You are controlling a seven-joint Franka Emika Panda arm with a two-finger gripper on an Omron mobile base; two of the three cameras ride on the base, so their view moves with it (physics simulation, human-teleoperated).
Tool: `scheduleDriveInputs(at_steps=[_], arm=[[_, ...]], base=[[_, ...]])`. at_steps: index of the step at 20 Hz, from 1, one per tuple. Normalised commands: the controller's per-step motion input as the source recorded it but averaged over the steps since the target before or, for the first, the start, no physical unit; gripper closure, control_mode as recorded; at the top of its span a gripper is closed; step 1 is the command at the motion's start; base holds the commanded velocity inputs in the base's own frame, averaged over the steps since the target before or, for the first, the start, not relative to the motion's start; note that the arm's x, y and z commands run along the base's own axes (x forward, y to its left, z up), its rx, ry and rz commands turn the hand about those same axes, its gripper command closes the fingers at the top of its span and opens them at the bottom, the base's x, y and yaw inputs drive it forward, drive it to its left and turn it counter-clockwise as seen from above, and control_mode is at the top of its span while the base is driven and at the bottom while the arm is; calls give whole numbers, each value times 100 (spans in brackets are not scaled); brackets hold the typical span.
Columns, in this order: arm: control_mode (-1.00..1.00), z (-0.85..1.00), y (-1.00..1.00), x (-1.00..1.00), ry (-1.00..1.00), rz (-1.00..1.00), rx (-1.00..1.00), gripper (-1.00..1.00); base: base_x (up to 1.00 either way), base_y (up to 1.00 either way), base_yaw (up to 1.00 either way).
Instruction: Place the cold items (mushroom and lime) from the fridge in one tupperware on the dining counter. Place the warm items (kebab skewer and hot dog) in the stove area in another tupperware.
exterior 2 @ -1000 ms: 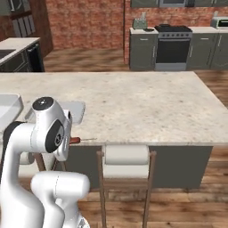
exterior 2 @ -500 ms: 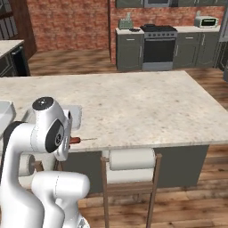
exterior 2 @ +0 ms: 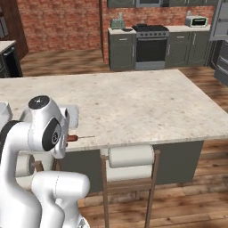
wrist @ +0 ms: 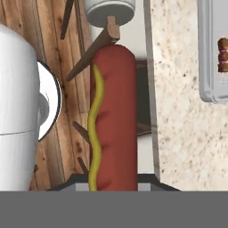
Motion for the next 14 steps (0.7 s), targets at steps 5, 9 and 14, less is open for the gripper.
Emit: scheduleDriveInputs(at_steps=[5,9,14], arm=[[-100,46,70,65,0,0,-2,100],[-100,44,42,75,0,12,3,100],[-100,18,43,86,0,28,7,100]], base=[[0,0,0],[0,0,0],[0,0,0]])
